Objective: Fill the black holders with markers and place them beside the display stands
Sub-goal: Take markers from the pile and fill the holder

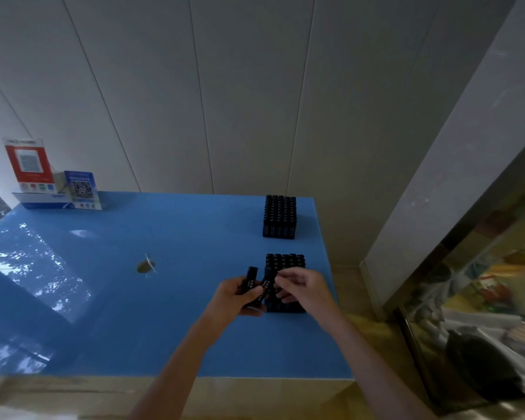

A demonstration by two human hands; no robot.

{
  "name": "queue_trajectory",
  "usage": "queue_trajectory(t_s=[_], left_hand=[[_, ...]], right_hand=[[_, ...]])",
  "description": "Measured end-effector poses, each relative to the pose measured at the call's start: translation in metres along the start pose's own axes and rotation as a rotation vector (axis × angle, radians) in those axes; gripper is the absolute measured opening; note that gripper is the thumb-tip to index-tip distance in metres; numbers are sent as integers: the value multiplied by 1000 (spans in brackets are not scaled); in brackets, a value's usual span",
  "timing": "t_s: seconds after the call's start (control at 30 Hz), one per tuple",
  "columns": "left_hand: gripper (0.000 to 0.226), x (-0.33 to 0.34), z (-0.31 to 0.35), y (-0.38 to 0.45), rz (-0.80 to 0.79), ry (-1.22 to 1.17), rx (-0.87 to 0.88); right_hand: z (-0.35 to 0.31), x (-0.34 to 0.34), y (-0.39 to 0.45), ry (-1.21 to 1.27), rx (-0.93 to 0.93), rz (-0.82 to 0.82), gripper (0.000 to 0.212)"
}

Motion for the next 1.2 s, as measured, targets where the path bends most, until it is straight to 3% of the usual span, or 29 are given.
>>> queue_trajectory(t_s=[0.23, 0.43, 0.53, 0.77, 1.2], left_hand=[[19, 12, 3, 2, -26, 46, 11], [18, -6, 4, 3, 53, 110, 9], [18, -19, 2, 6, 89, 114, 2], [16, -35, -6, 14, 125, 88, -6], [19, -46, -14, 6, 146, 67, 5]], right_hand=[[-4, -7, 0, 97, -6, 60, 13], [4, -32, -3, 141, 8, 117, 12], [9, -48, -5, -2, -15, 127, 7], [15, -52, -6, -621, -143, 93, 8], [40, -37, -1, -777, -205, 88, 16]])
Point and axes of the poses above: each hand's wrist, its own y-axis towards the middle knuckle, its own x-axis out of the palm, z = x × y, the point moved 10 cm from there along y, towards the middle knuckle, and after that the axes turned 2 degrees about y, right-handed, at the moved point
